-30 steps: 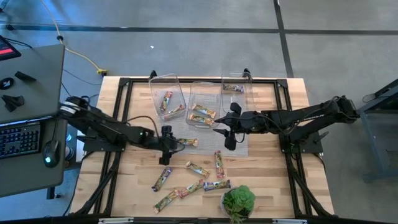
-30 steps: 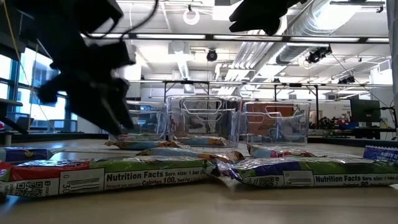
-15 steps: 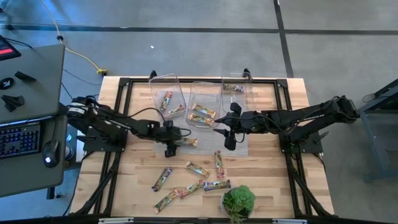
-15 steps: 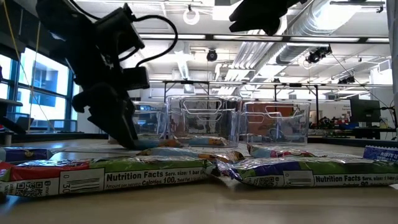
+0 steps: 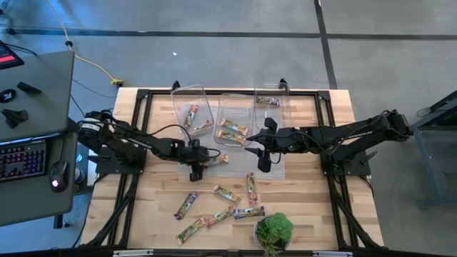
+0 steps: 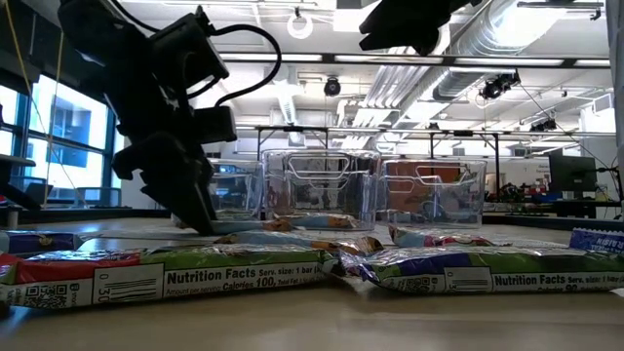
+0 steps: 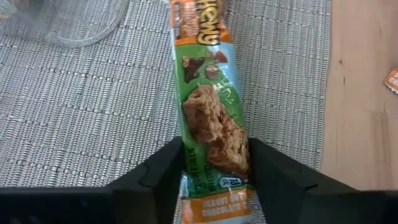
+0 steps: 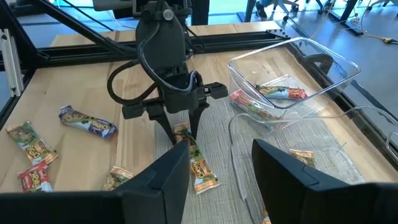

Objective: Pick and place Granola Bars by type
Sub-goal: Put the orange granola bar into the middle transparent bin

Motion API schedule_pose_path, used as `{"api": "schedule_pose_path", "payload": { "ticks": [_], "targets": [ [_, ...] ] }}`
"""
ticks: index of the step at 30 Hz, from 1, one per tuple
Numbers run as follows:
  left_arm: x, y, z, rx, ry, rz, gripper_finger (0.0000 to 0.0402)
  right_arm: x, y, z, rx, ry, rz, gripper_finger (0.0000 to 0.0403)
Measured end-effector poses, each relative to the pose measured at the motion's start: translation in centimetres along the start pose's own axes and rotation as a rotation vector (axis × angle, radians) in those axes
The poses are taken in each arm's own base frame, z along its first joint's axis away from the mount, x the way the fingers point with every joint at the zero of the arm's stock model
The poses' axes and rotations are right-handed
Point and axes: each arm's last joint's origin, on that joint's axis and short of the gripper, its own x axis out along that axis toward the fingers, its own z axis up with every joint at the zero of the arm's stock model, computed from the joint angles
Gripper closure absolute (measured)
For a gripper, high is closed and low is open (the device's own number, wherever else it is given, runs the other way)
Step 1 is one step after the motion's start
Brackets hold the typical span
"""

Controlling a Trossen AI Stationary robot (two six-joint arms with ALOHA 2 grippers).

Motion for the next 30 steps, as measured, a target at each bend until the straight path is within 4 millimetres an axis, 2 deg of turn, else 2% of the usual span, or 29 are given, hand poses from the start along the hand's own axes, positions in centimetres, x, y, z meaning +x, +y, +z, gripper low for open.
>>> {"api": "schedule_pose_path", "payload": {
  "ticks": [5, 10, 17, 20, 26, 30],
  "targets": [
    [-0.2, -0.1, 0.3, -0.003, -0.001, -0.024, 0.0271, 0.0, 0.0, 0.0, 0.0, 0.0, 0.0, 0.0245],
    [-1.4, -0.2, 1.6, 0.0, 0.007, -0.055, 0.0274, 0.0, 0.0, 0.0, 0.005, 0.0, 0.0, 0.0245],
    [-4.5, -0.6, 5.2, 0.067, -0.047, -0.087, 0.0274, 0.0, 0.0, 0.0, 0.006, 0.0, 0.0, 0.0244],
    [-5.9, -0.6, 7.4, 0.111, -0.106, -0.037, 0.0274, 0.0, 0.0, 0.0, 0.007, 0.0, 0.0, 0.0245],
    [-8.7, 0.7, 11.4, 0.2, -0.143, 0.129, 0.0273, 0.0, 0.0, 0.0, 0.007, 0.0, 0.0, 0.0245],
    [-9.9, 2.6, 13.4, 0.194, -0.201, 0.16, 0.0273, 0.0, 0.0, 0.0, 0.008, 0.001, 0.003, 0.0244]
  ]
}}
